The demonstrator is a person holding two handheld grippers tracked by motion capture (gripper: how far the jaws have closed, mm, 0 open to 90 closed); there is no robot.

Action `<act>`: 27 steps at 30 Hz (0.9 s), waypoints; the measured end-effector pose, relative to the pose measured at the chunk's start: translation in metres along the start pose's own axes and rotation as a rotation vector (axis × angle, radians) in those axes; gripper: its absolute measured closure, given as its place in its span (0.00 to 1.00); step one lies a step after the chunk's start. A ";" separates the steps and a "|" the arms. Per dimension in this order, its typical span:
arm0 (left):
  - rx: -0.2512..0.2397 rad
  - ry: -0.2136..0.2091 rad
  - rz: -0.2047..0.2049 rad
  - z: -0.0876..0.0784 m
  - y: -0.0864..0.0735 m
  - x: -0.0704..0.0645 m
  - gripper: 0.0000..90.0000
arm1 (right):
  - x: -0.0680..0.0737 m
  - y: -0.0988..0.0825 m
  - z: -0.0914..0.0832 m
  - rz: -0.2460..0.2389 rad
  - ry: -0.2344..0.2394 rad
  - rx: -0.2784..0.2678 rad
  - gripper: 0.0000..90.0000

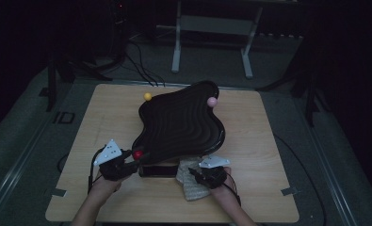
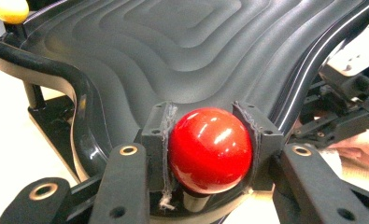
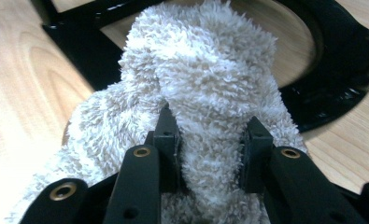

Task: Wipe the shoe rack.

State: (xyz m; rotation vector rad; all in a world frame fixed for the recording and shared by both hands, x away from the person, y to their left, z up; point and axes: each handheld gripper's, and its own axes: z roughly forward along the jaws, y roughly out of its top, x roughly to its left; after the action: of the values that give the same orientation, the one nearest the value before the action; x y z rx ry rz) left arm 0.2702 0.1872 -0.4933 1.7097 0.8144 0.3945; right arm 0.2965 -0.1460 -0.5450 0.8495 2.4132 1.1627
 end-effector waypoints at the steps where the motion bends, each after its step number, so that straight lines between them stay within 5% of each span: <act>1: -0.009 0.000 -0.002 0.000 -0.001 0.000 0.66 | 0.001 0.001 -0.001 -0.002 0.008 -0.003 0.74; 8: -0.024 -0.024 0.007 -0.001 -0.004 -0.004 0.66 | -0.004 0.001 -0.033 -0.016 -0.013 -0.033 0.75; 14: -0.027 -0.007 0.024 0.000 -0.005 -0.016 0.66 | -0.014 -0.006 -0.082 0.049 -0.039 -0.072 0.75; 27: -0.061 0.014 0.043 0.011 -0.008 -0.044 0.66 | 0.002 0.000 -0.187 0.056 -0.058 -0.225 0.75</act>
State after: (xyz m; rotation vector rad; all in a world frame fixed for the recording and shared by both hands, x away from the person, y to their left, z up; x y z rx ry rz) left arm 0.2436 0.1498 -0.4977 1.6710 0.7694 0.4563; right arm 0.1971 -0.2558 -0.4309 0.8699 2.1746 1.3792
